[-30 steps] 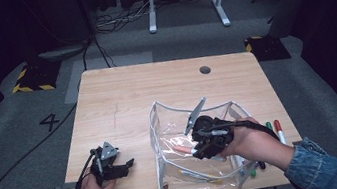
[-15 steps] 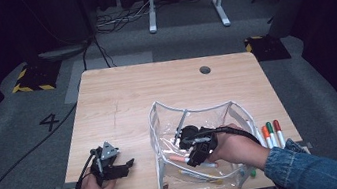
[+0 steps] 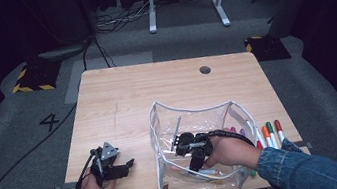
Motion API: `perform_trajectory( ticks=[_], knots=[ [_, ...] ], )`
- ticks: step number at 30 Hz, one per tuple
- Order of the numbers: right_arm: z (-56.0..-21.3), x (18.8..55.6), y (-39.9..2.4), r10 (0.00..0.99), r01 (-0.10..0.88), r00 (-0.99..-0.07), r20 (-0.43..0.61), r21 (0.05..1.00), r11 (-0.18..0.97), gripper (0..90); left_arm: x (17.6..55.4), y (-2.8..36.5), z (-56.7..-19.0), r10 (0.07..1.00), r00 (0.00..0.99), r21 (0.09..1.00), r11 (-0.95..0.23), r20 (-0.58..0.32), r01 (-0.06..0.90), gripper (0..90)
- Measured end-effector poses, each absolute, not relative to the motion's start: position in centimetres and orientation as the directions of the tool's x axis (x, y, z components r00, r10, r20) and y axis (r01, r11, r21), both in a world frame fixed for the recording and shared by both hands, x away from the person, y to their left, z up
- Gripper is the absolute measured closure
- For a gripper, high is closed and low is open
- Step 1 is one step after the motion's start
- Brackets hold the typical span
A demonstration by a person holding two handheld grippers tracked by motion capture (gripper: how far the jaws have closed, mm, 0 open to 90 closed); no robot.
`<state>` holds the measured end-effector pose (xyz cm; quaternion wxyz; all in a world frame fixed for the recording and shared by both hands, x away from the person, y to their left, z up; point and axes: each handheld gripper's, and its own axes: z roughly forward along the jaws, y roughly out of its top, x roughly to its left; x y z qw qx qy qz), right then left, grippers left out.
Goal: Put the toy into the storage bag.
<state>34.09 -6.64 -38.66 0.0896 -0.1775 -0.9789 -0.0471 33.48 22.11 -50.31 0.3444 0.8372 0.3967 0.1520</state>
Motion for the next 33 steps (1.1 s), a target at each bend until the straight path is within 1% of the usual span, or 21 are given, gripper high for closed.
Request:
perform_trajectory(
  ticks=[9, 15, 16, 19, 20, 22, 23, 25, 26, 27, 28, 29, 33],
  knots=[
    [-39.6, 34.9, -6.4, 0.364, 0.375, -0.905, 0.222, 0.012, 0.927, 76.0, 33.5, 22.1, -50.3, 0.77, 0.638, 0.697, -0.447, -0.021, 0.562, 26.0],
    [-39.9, 34.8, -6.4, 0.361, 0.369, -0.907, 0.217, -0.003, 0.93, 75.7, 33.5, 22.1, -50.3, 0.77, 0.638, 0.696, -0.447, -0.02, 0.562, 26.0],
    [-39.9, 34.9, -6.4, 0.361, 0.369, -0.907, 0.219, -0.002, 0.929, 74.7, 33.5, 22.1, -50.3, 0.769, 0.639, 0.697, -0.448, -0.019, 0.56, 26.0],
    [-39.8, 35.0, -6.7, 0.374, 0.385, -0.897, 0.237, 0.001, 0.923, 66.5, 33.5, 22.1, -50.3, 0.769, 0.639, 0.696, -0.448, -0.02, 0.561, 26.0],
    [-39.8, 35.0, -6.7, 0.374, 0.385, -0.897, 0.237, 0.001, 0.923, 66.5, 33.5, 22.1, -50.3, 0.769, 0.639, 0.696, -0.448, -0.02, 0.561, 26.0],
    [-39.6, 35.1, -6.9, 0.372, 0.386, -0.898, 0.235, 0.016, 0.922, 65.0, 33.5, 22.1, -50.3, 0.769, 0.639, 0.697, -0.447, -0.02, 0.561, 25.9],
    [-39.1, 35.2, -7.2, 0.383, 0.4, -0.895, 0.231, 0.034, 0.916, 62.5, 33.5, 22.1, -50.3, 0.769, 0.639, 0.696, -0.448, -0.02, 0.561, 25.9],
    [-38.5, 35.2, -7.5, 0.39, 0.411, -0.892, 0.228, 0.049, 0.91, 62.2, 33.5, 22.1, -50.3, 0.769, 0.638, 0.696, -0.448, -0.02, 0.561, 25.9],
    [-37.5, 35.3, -7.9, 0.399, 0.424, -0.892, 0.213, 0.088, 0.901, 61.0, 33.5, 22.1, -50.3, 0.77, 0.638, 0.697, -0.446, -0.021, 0.561, 25.9],
    [-37.5, 35.3, -7.9, 0.399, 0.424, -0.892, 0.213, 0.088, 0.901, 61.0, 33.5, 22.1, -50.3, 0.77, 0.638, 0.697, -0.446, -0.021, 0.561, 25.9],
    [-36.1, 35.3, -8.5, 0.406, 0.437, -0.891, 0.201, 0.139, 0.889, 60.6, 33.5, 22.1, -50.3, 0.77, 0.638, 0.697, -0.447, -0.02, 0.56, 25.9],
    [-35.3, 35.2, -8.9, 0.407, 0.439, -0.892, 0.194, 0.164, 0.883, 60.0, 33.5, 22.1, -50.3, 0.77, 0.638, 0.697, -0.447, -0.02, 0.56, 25.9],
    [-32.8, 34.8, -10.7, 0.425, 0.454, -0.89, 0.164, 0.252, 0.854, 58.8, 33.5, 22.1, -50.3, 0.77, 0.638, 0.697, -0.447, -0.02, 0.561, 25.9]
  ],
)
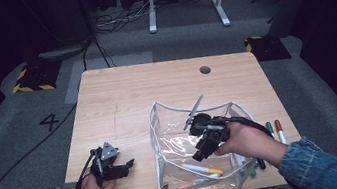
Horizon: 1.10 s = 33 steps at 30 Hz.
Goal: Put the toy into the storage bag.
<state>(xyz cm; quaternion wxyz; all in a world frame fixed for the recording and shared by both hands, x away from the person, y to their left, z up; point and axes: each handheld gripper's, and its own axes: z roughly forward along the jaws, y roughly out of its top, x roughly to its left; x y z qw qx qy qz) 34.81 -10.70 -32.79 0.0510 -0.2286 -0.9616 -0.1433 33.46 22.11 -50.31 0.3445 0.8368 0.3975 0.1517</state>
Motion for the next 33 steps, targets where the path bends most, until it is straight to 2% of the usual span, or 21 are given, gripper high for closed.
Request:
perform_trajectory(
  ticks=[5, 9, 15, 22, 25, 33],
  knots=[
    [-30.6, 34.4, -13.1, 0.453, 0.469, -0.882, 0.131, 0.342, 0.814, 57.9, 33.5, 22.1, -50.3, 0.77, 0.638, 0.697, -0.445, -0.022, 0.562, 25.9],
    [-28.0, 34.0, -16.8, 0.505, 0.496, -0.856, 0.107, 0.443, 0.747, 58.2, 33.5, 22.1, -50.3, 0.769, 0.638, 0.698, -0.446, -0.02, 0.56, 25.9],
    [-26.4, 33.9, -21.9, 0.584, 0.541, -0.806, 0.093, 0.516, 0.664, 57.9, 33.4, 22.1, -50.3, 0.771, 0.636, 0.698, -0.442, -0.025, 0.564, 25.9],
    [-26.3, 34.1, -27.1, 0.671, 0.597, -0.734, 0.098, 0.564, 0.57, 56.6, 33.5, 22.1, -50.3, 0.77, 0.637, 0.696, -0.444, -0.026, 0.564, 25.8],
    [-26.6, 34.5, -30.4, 0.736, 0.628, -0.672, 0.087, 0.594, 0.503, 56.9, 33.5, 22.1, -50.3, 0.77, 0.637, 0.696, -0.443, -0.027, 0.565, 25.8],
    [-29.5, 35.6, -35.6, 0.839, 0.702, -0.539, 0.077, 0.59, 0.397, 56.4, 33.5, 22.1, -50.3, 0.77, 0.637, 0.696, -0.443, -0.026, 0.565, 25.8]
  ],
)
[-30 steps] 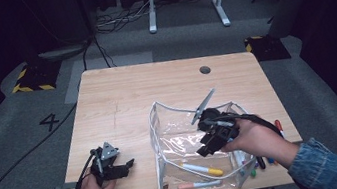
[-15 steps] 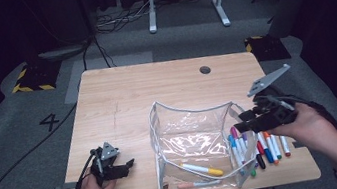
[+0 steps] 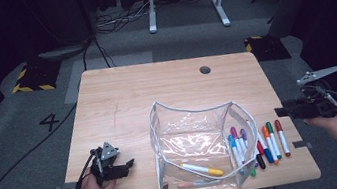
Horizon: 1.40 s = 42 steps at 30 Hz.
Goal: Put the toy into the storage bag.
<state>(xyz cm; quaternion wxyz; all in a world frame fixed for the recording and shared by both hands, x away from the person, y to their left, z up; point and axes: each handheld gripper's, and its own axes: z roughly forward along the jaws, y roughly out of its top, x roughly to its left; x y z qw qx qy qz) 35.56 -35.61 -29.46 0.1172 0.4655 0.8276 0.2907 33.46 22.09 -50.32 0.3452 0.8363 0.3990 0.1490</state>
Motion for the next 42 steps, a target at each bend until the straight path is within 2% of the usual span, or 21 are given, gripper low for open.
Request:
perform_trajectory(
  ticks=[6, 9, 20, 29, 34, 42],
  knots=[
    [-32.6, 36.2, -38.9, 0.893, 0.731, -0.447, 0.048, 0.596, 0.333, 55.8, 33.4, 22.1, -50.3, 0.772, 0.635, 0.697, -0.439, -0.03, 0.566, 25.8],
    [-35.3, 36.5, -40.5, 0.918, 0.762, -0.395, 0.047, 0.574, 0.299, 55.7, 33.5, 22.1, -50.3, 0.77, 0.637, 0.696, -0.443, -0.027, 0.565, 25.8],
    [-42.6, 37.0, -41.5, 0.932, 0.839, -0.356, 0.07, 0.463, 0.285, 55.9, 33.5, 22.1, -50.3, 0.77, 0.637, 0.696, -0.443, -0.026, 0.565, 25.6],
    [-44.9, 38.1, -41.1, 0.938, 0.879, -0.338, 0.072, 0.381, 0.287, 58.7, 33.5, 22.1, -50.3, 0.77, 0.637, 0.696, -0.443, -0.026, 0.565, 25.6],
    [-46.1, 38.7, -40.5, 0.943, 0.891, -0.331, 0.04, 0.342, 0.298, 60.2, 33.5, 22.1, -50.3, 0.77, 0.637, 0.696, -0.444, -0.026, 0.565, 25.6],
    [-46.3, 39.2, -40.5, 0.958, 0.905, -0.287, 0.004, 0.329, 0.27, 75.7, 33.4, 22.1, -50.3, 0.772, 0.635, 0.696, -0.44, -0.03, 0.567, 25.6]
  ],
)
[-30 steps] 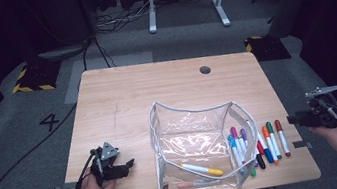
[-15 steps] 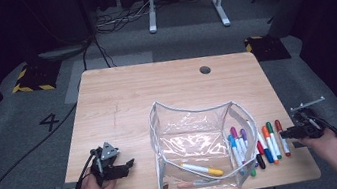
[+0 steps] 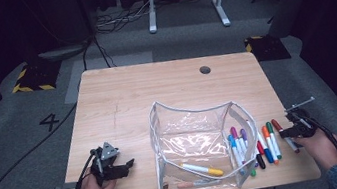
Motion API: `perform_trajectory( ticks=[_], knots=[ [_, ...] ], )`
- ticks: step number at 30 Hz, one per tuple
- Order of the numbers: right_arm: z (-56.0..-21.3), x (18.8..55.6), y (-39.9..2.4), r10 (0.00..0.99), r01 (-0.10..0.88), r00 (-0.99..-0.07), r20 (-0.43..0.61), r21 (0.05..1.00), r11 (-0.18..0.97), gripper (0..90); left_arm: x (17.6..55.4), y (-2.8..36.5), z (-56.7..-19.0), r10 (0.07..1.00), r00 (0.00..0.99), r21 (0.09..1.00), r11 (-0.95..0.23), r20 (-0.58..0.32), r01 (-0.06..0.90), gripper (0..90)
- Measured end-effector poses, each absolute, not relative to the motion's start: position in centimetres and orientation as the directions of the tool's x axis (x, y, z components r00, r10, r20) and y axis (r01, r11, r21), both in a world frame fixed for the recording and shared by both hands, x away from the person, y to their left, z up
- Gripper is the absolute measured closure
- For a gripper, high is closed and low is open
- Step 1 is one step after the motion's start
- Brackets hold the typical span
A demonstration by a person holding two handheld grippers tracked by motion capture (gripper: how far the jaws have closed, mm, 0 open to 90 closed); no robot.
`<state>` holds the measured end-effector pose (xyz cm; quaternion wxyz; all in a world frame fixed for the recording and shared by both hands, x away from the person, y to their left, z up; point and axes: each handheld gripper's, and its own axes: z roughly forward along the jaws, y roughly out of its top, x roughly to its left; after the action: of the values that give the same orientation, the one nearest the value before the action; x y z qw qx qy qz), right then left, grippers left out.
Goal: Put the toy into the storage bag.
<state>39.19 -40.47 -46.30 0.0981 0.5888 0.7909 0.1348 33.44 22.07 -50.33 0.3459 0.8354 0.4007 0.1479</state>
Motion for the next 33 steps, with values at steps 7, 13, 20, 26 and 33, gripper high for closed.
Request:
perform_trajectory(
  ticks=[7, 13, 20, 26, 33],
  knots=[
    [-45.3, 39.0, -40.8, 0.964, 0.904, -0.266, 0.011, 0.351, 0.246, 76.2, 33.5, 22.1, -50.3, 0.77, 0.637, 0.696, -0.443, -0.026, 0.565, 25.6],
    [-41.6, 38.2, -41.0, 0.956, 0.876, -0.286, 0.067, 0.423, 0.232, 76.2, 33.5, 22.1, -50.3, 0.77, 0.637, 0.696, -0.444, -0.026, 0.565, 25.6],
    [-37.3, 36.9, -39.7, 0.921, 0.816, -0.377, 0.099, 0.507, 0.279, 76.2, 33.5, 22.1, -50.3, 0.771, 0.637, 0.696, -0.443, -0.027, 0.565, 25.6],
    [-32.8, 35.4, -37.4, 0.875, 0.751, -0.47, 0.117, 0.573, 0.327, 76.2, 33.5, 22.1, -50.3, 0.771, 0.637, 0.696, -0.443, -0.026, 0.565, 25.6],
    [-29.3, 33.9, -34.1, 0.817, 0.666, -0.57, 0.085, 0.631, 0.398, 76.2, 33.4, 22.1, -50.3, 0.772, 0.635, 0.698, -0.441, -0.027, 0.565, 25.6]
  ],
)
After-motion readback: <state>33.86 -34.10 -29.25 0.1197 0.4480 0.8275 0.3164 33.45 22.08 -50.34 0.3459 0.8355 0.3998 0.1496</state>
